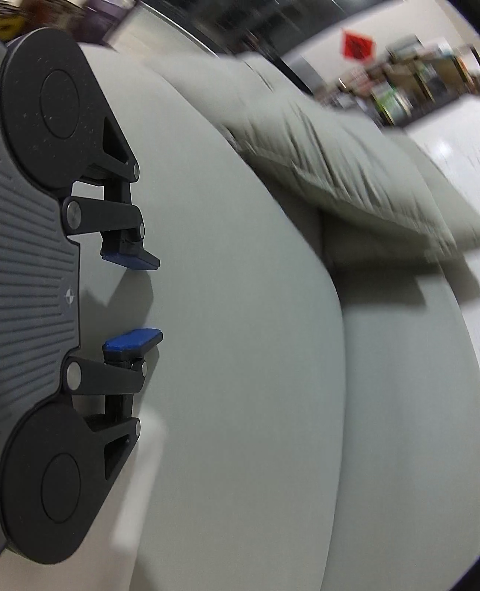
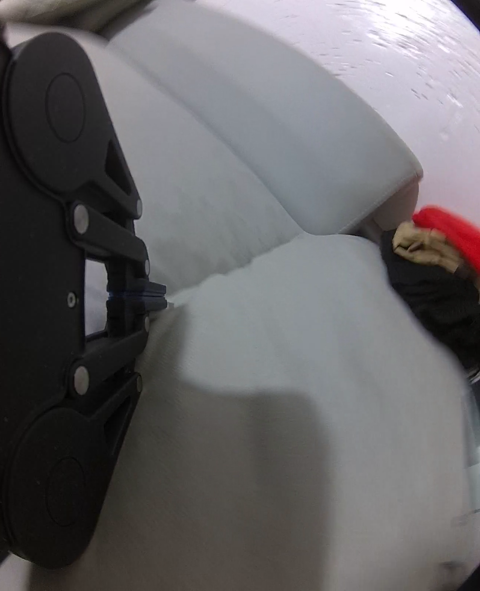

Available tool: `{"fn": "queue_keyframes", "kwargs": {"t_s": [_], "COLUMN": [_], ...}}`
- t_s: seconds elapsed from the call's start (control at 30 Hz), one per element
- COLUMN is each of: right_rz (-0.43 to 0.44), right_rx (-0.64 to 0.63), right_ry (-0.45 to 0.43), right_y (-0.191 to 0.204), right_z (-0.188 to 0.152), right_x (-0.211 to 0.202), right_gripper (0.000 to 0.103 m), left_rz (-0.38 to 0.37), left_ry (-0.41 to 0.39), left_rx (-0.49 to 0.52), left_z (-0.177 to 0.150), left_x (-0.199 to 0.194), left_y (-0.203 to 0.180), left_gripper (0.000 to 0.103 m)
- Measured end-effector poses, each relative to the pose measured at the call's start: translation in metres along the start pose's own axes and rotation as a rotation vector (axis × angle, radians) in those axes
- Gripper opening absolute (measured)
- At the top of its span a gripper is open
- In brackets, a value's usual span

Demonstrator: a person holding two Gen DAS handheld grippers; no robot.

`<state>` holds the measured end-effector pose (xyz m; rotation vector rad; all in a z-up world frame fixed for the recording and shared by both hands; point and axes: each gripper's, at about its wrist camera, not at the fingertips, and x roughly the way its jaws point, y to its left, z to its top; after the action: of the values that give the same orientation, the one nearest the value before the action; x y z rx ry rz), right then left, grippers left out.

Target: Fold clothes

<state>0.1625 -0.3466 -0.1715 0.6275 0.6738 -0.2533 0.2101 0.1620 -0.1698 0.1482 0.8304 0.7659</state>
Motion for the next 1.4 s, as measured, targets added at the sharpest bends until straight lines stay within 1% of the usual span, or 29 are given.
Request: {"fn": "queue_keyframes", "kwargs": {"t_s": [0.13, 0.17, 0.2, 0.23, 0.27, 0.3, 0.33, 0.37, 0.4, 0.43, 0.5, 0.6, 0.67, 0.73, 0.77, 0.8, 0.87, 0.9, 0.93, 1.0, 1.03, 1.07, 1.1, 1.13, 1.17, 1.2, 1.23, 1.33, 1.4], "right_rz": [-0.043, -0.074, -0.083, -0.090, -0.090, -0.078, -0.056, -0.024, 0.011, 0.046, 0.122, 0.199, 0.244, 0.231, 0.190, 0.147, 0.015, -0.051, -0.131, -0.187, -0.165, -0.148, -0.131, -0.110, -0.089, -0.066, -0.039, 0.055, 0.115], "right_rx": [-0.059, -0.073, -0.084, -0.095, -0.101, -0.110, -0.129, -0.160, -0.191, -0.222, -0.270, -0.352, -0.404, -0.433, -0.443, -0.452, -0.424, -0.409, -0.384, -0.304, -0.281, -0.278, -0.275, -0.268, -0.261, -0.259, -0.262, -0.328, -0.392], "right_ry": [-0.020, -0.038, -0.063, -0.088, -0.108, -0.128, -0.145, -0.157, -0.160, -0.162, -0.126, -0.055, 0.000, 0.077, 0.081, 0.084, 0.066, 0.056, 0.074, 0.132, 0.138, 0.128, 0.116, 0.098, 0.080, 0.060, 0.042, 0.012, 0.008], "right_y": [0.002, 0.001, 0.001, 0.000, 0.000, 0.000, -0.001, 0.000, 0.001, 0.001, 0.002, 0.008, 0.012, 0.015, 0.012, 0.009, -0.004, -0.011, -0.022, -0.045, -0.049, -0.050, -0.051, -0.052, -0.052, -0.051, -0.049, -0.034, -0.019], "right_z": [0.000, 0.000, 0.000, 0.000, 0.004, 0.005, 0.006, 0.005, 0.000, -0.004, -0.015, -0.036, -0.058, -0.066, -0.069, -0.071, -0.067, -0.065, -0.063, -0.056, -0.052, -0.051, -0.050, -0.051, -0.052, -0.053, -0.056, -0.065, -0.068], "right_x": [-0.015, -0.024, -0.032, -0.041, -0.047, -0.058, -0.069, -0.079, -0.091, -0.103, -0.117, -0.127, -0.134, -0.125, -0.122, -0.119, -0.125, -0.128, -0.126, -0.122, -0.123, -0.127, -0.131, -0.138, -0.145, -0.151, -0.158, -0.168, -0.165], "right_gripper": [0.000, 0.000, 0.002, 0.005, 0.014, 0.026, 0.029, 0.029, 0.029, 0.029, 0.029, 0.028, 0.028, 0.025, 0.019, 0.009, 0.008, 0.009, 0.009, 0.000, 0.000, 0.000, 0.004, 0.005, 0.010, 0.016, 0.017, 0.018, 0.018], "left_rz": [0.091, 0.092, 0.086, 0.039, -0.022, -0.100, -0.184, -0.267, -0.329, -0.384, -0.494, -0.582, -0.526, -0.453, -0.391, -0.342, -0.263, -0.233, -0.221, -0.185, -0.165, -0.189, -0.242, -0.300, -0.338, -0.370, -0.400, -0.457, -0.479], "left_ry": [0.001, -0.001, -0.002, -0.003, -0.003, -0.016, -0.034, -0.053, -0.070, -0.087, -0.121, -0.132, -0.110, -0.083, -0.056, -0.044, -0.034, -0.032, -0.034, -0.069, -0.089, -0.099, -0.108, -0.117, -0.128, -0.140, -0.147, -0.161, -0.177], "left_rx": [0.042, 0.027, 0.004, -0.033, -0.075, -0.104, -0.127, -0.151, -0.142, -0.121, -0.078, 0.019, 0.095, 0.171, 0.180, 0.154, 0.130, 0.124, 0.128, 0.152, 0.165, 0.157, 0.133, 0.105, 0.093, 0.086, 0.088, 0.129, 0.154], "left_z": [-0.006, -0.009, -0.011, -0.013, -0.014, -0.015, -0.017, -0.019, -0.026, -0.035, -0.054, -0.078, -0.089, -0.098, -0.103, -0.106, -0.111, -0.114, -0.117, -0.121, -0.123, -0.124, -0.125, -0.127, -0.130, -0.134, -0.137, -0.144, -0.147], "left_x": [-0.004, -0.008, -0.012, -0.018, -0.025, -0.034, -0.045, -0.056, -0.069, -0.081, -0.106, -0.130, -0.131, -0.131, -0.126, -0.122, -0.123, -0.124, -0.126, -0.135, -0.139, -0.144, -0.150, -0.157, -0.164, -0.171, -0.177, -0.194, -0.202], "left_y": [0.012, 0.022, 0.033, 0.045, 0.058, 0.069, 0.080, 0.091, 0.097, 0.100, 0.108, 0.099, 0.083, 0.067, 0.066, 0.073, 0.086, 0.092, 0.095, 0.097, 0.098, 0.102, 0.108, 0.114, 0.117, 0.119, 0.118, 0.107, 0.099], "left_gripper": [0.041, 0.041, 0.041, 0.040, 0.040, 0.041, 0.041, 0.041, 0.041, 0.041, 0.041, 0.041, 0.041, 0.042, 0.045, 0.045, 0.045, 0.045, 0.047, 0.046, 0.038, 0.035, 0.036, 0.038, 0.041, 0.041, 0.041, 0.042, 0.043]}}
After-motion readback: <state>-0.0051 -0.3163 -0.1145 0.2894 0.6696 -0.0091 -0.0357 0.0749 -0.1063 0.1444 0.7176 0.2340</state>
